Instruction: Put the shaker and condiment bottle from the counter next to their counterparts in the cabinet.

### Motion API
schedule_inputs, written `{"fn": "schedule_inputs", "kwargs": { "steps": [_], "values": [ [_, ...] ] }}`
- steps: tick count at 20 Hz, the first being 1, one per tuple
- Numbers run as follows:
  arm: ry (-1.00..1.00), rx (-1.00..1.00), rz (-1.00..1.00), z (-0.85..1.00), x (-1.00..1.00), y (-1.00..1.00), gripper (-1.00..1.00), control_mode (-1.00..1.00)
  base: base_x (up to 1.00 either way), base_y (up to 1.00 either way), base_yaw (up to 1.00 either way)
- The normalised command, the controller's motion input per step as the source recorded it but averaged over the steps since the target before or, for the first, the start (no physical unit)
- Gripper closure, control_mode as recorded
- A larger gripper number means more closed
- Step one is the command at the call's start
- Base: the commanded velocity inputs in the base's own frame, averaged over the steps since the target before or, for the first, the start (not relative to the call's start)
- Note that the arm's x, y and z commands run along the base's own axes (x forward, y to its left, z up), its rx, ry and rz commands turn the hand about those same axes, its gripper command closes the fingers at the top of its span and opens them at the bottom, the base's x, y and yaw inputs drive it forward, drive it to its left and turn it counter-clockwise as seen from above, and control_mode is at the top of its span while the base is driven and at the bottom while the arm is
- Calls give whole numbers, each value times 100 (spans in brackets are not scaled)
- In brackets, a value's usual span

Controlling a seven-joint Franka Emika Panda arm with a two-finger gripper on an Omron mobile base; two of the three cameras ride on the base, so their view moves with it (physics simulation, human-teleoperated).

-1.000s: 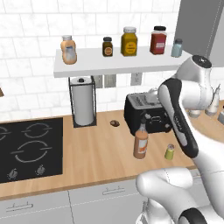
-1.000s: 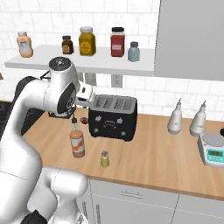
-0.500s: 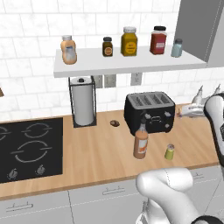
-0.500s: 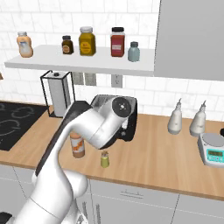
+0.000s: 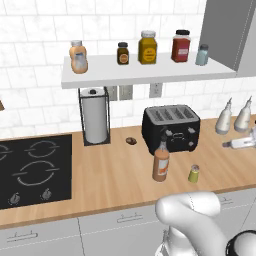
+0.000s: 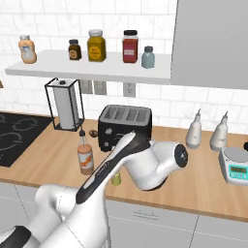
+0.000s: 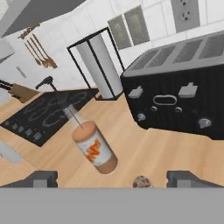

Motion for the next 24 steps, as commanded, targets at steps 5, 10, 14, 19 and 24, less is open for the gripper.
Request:
{"fn": "schedule_inputs", "kwargs": {
  "steps": [5,10,14,19,24],
  "values": [
    [-7,0,25,-51,0,-27,-100,-100,0,0,0],
    [-11,0,24,-41,0,-6,-100,-100,0,0,0],
    [-4,-7,13,-25,0,3,-100,-100,0,0,0],
    [0,-7,9,-31,-2,24,-100,-100,0,0,0],
    [0,-2,5,-20,0,15,-100,-100,0,0,0]
  ]
}}
